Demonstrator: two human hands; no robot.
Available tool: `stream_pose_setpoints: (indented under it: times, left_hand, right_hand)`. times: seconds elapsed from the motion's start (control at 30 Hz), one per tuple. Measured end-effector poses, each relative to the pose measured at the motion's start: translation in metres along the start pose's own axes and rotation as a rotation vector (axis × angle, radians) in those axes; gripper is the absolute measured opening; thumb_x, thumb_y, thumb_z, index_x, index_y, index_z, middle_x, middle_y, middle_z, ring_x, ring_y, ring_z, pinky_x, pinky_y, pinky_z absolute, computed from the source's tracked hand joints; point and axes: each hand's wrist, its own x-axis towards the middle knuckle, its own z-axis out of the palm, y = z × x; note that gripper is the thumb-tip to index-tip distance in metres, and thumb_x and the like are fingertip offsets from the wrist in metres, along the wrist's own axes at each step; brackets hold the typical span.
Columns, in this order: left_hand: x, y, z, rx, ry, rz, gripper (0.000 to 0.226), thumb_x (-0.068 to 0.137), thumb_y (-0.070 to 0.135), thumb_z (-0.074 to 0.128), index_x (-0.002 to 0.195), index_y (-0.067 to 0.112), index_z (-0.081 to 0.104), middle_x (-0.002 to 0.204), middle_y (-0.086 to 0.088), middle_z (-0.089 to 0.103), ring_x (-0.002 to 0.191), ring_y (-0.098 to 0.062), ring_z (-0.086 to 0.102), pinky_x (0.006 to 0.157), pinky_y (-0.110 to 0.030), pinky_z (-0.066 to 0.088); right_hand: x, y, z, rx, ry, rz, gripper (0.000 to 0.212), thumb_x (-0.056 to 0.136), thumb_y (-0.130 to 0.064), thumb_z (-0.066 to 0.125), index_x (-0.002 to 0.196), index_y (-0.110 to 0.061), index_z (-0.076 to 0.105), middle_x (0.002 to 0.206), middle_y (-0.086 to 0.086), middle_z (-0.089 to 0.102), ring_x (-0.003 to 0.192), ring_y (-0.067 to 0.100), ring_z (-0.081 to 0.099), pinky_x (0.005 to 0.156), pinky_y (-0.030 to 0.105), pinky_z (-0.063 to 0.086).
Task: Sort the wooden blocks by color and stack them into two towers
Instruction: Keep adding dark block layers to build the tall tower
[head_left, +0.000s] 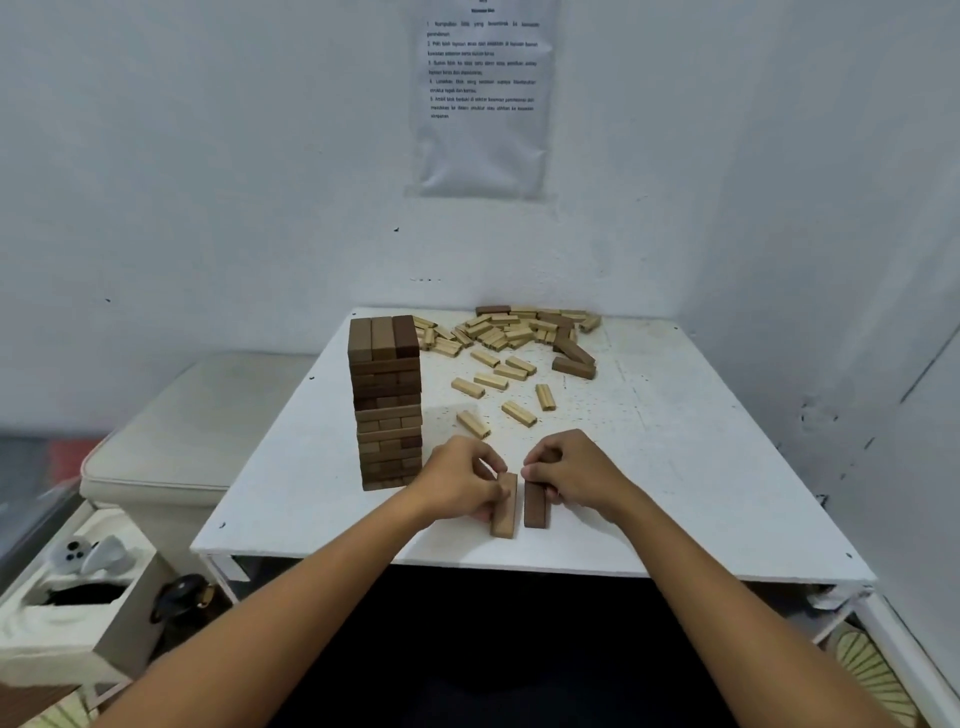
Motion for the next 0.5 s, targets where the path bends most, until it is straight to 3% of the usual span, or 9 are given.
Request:
stream_pose_setpoints:
  times: [0.07,0.13,0.3,0.37,0.43,0.5]
  left_hand:
    - [0.0,-0.002,0.0,0.031,0.004,0.012,0.024,0.082,0.008,0.075,0.105,0.004,0.069,0.083,-0.003,0.064,0.064,-0.008,0.059,0.05,-0.011,0.046]
    - [0.001,-0.006,0.001,0.061,0.013,0.047,0.028,0.082,0.011,0.076,0.107,0.005,0.069,0.085,-0.001,0.065,0.066,-0.01,0.061,0.051,-0.011,0.045]
    - [-0.006,-0.017,-0.001,0.242,-0.036,0.223,0.042,0.076,0.033,0.079,0.115,0.023,0.068,0.121,0.005,0.063,0.098,-0.011,0.057,0.086,-0.027,0.05]
    - [-0.01,-0.022,-0.002,0.327,-0.13,0.307,0.054,0.074,0.044,0.079,0.124,0.028,0.064,0.136,0.012,0.052,0.12,-0.007,0.044,0.099,-0.028,0.039]
    - [-0.011,-0.027,-0.002,0.39,-0.173,0.351,0.064,0.075,0.05,0.077,0.133,0.031,0.057,0.145,0.017,0.043,0.13,-0.002,0.029,0.103,-0.028,0.03]
    - [-0.009,-0.031,-0.001,0.408,-0.166,0.366,0.069,0.076,0.052,0.075,0.138,0.031,0.052,0.148,0.018,0.04,0.132,-0.001,0.026,0.105,-0.031,0.029]
  right_hand:
    - [0.003,0.002,0.004,-0.032,0.024,-0.008,0.008,0.083,-0.009,0.073,0.086,-0.004,0.069,0.073,0.003,0.061,0.066,0.016,0.058,0.06,0.028,0.052]
    - [0.001,0.002,0.005,-0.087,0.037,-0.031,0.008,0.08,-0.011,0.076,0.084,-0.01,0.07,0.074,-0.003,0.058,0.076,0.015,0.056,0.067,0.026,0.048]
    - [-0.006,-0.001,0.003,-0.117,0.067,-0.029,0.026,0.086,-0.013,0.064,0.111,-0.012,0.068,0.096,-0.003,0.06,0.085,0.011,0.055,0.068,0.024,0.042]
    - [-0.009,0.002,0.001,-0.099,0.099,-0.003,0.032,0.088,-0.01,0.054,0.117,-0.005,0.065,0.089,0.003,0.062,0.069,0.014,0.055,0.061,0.026,0.043]
    - [-0.01,0.006,-0.001,-0.106,0.122,0.013,0.039,0.087,-0.008,0.051,0.124,0.0,0.06,0.086,0.01,0.066,0.066,0.021,0.06,0.064,0.031,0.048]
    - [-0.011,0.008,-0.003,-0.144,0.144,0.031,0.043,0.089,-0.01,0.055,0.131,-0.003,0.057,0.107,0.013,0.07,0.092,0.024,0.067,0.081,0.03,0.05]
